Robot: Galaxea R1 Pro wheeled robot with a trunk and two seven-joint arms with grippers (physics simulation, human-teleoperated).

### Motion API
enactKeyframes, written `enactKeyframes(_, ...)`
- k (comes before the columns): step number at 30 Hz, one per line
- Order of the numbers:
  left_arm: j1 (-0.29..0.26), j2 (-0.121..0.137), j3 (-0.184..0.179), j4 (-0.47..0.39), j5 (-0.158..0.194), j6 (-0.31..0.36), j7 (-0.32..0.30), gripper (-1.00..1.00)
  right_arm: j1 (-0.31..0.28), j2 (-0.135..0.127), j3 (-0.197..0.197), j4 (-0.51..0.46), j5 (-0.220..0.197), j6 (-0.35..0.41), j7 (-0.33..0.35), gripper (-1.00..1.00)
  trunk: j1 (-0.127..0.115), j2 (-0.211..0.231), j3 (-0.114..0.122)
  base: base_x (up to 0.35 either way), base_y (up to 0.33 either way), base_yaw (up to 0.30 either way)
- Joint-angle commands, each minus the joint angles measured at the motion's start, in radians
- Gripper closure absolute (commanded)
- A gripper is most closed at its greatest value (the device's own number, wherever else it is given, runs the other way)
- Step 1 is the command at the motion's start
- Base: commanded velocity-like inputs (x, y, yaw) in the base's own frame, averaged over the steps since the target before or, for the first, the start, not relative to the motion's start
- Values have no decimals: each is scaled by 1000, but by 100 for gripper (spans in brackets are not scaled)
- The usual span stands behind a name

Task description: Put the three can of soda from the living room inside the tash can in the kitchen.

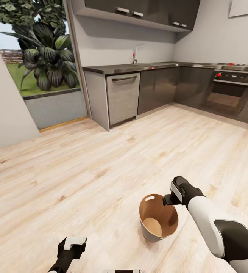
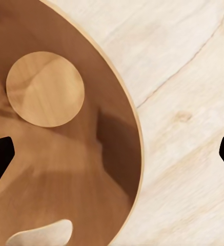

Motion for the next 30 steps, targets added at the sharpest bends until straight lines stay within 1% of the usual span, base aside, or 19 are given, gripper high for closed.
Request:
enactKeyframes(1, 0, 0, 0, 0, 0, 0, 0, -100, 0, 0, 0, 0, 0, 0, 0, -100, 0, 0, -4, 0, 0, 0)
enactKeyframes(3, 0, 0, 0, 0, 0, 0, 0, -100, 0, 0, 0, 1, 0, 0, 0, -100, 1, -1, -12, 0, 0, 0)
enactKeyframes(14, 0, 0, 0, -1, 1, 0, 0, -100, 0, -1, 1, 1, 0, -2, 0, -100, 1, -1, -12, 0, 0, 0)
enactKeyframes(20, 0, 0, 0, -1, 1, 0, 0, -100, 0, -3, 0, 1, 0, -3, 0, -100, 4, -2, -35, 0, 0, 0)
enactKeyframes(30, 0, 0, 0, -1, 1, 0, 0, -100, 0, -7, 0, -1, 0, -4, 1, -100, 4, -2, -35, 0, 0, 0)
